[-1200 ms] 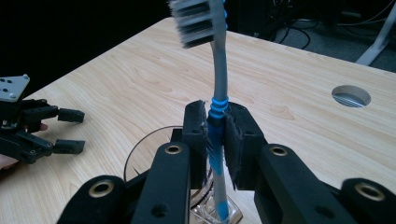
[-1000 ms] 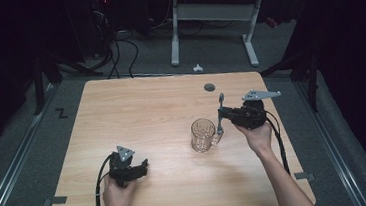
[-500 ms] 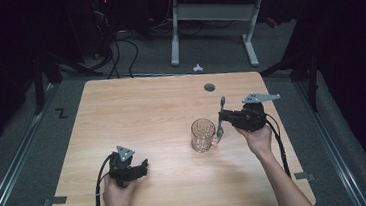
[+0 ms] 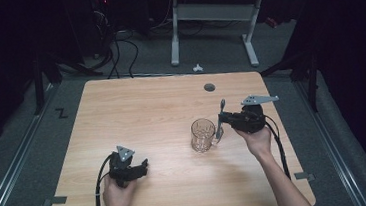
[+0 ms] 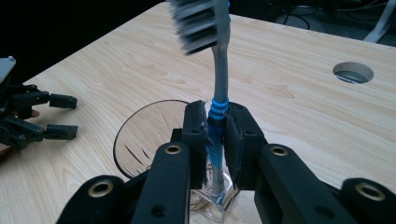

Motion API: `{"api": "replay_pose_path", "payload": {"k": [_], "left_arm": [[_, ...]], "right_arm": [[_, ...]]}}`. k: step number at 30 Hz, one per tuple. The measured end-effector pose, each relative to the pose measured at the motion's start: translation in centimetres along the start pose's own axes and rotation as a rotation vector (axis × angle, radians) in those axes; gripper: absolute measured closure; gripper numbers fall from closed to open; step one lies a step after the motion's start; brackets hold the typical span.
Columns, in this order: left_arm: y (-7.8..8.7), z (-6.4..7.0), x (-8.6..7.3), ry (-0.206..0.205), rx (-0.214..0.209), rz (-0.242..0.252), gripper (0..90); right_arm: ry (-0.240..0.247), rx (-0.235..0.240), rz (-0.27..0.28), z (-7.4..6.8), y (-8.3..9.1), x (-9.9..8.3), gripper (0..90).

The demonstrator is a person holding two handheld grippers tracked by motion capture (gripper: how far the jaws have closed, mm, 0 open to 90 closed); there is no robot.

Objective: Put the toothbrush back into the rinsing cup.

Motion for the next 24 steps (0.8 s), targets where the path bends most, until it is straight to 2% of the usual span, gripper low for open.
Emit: {"api": "replay_pose_path", "payload": {"k": [24], "left_arm": [[0.0, 0.0, 0.0, 0.0, 0.0, 0.0, 21.7]], "right_arm": [[0.027, -0.007, -0.057, -0.4, -1.2, -1.0, 79.2]]}}
Point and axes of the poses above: each handheld gripper's, and its own axes: y roughly backward along the jaws, x roughly out of its top, z roughly to its right, the point moved 9 cm from there along -y, roughly forward along the jaws
